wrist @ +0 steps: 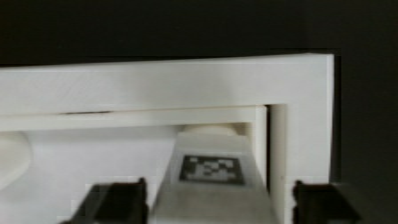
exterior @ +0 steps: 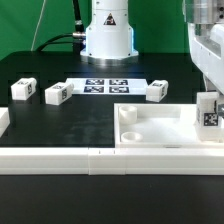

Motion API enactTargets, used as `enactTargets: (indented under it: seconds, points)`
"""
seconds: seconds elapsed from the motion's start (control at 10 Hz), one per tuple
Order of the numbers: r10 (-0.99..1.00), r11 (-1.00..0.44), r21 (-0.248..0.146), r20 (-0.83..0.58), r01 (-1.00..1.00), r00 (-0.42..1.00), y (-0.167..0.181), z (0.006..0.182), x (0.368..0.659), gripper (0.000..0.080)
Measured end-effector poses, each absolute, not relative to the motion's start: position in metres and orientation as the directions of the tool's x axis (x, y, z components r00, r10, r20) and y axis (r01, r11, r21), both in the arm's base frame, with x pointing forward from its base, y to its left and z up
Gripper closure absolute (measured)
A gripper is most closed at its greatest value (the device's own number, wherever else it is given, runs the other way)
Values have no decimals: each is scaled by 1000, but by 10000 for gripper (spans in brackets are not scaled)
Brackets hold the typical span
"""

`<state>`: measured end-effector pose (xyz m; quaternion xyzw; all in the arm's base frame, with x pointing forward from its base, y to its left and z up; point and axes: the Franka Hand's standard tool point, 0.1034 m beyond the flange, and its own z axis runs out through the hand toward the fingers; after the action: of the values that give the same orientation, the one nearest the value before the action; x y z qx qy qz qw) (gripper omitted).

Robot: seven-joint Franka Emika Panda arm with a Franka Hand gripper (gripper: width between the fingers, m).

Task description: Assemble one leg

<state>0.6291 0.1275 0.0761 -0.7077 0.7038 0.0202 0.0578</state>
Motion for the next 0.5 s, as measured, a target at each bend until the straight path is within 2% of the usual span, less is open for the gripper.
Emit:
enactTargets:
  seconds: [0.1,0.2,0.3,0.5]
  points:
    - [-993,-51,-59,-106,-997,57,126,76,630,280]
    - [-986,-130,-66,-101,-989,136,126,76,630,179]
    - [-943,-319,-63,-84,-946,323,126,77,628,158]
    - [-806,-586,-57,-55,-808,589,126,78,629,151]
